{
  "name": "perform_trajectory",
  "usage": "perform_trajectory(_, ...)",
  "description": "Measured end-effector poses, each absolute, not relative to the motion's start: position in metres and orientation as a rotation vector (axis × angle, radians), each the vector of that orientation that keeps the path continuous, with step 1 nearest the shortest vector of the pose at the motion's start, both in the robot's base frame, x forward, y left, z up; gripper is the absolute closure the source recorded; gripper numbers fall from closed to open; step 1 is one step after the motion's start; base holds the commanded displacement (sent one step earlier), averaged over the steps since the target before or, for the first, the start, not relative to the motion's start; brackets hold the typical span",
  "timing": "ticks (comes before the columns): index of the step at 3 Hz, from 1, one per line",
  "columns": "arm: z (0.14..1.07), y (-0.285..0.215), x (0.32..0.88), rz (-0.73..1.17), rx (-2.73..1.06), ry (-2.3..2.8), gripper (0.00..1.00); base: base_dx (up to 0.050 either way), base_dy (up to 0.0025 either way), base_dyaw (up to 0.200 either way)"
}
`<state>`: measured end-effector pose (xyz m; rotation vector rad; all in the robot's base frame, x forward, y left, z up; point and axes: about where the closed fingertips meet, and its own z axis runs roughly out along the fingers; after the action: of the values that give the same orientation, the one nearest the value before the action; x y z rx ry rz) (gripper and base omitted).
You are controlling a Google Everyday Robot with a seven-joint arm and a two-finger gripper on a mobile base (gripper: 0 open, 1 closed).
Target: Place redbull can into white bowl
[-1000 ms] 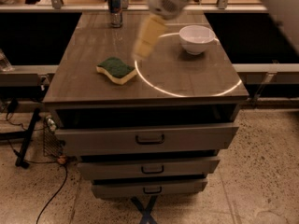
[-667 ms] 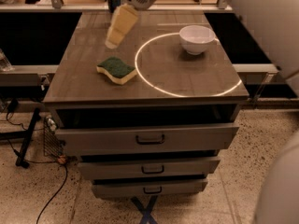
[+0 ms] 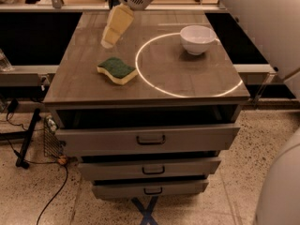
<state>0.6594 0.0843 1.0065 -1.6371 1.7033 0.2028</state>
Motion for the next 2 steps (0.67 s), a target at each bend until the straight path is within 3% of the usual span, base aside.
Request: perform_trajectory(2, 0.956, 0.031, 0.729, 0.286, -1.363, 1.74, 0.0, 0.0, 0.0, 0.0)
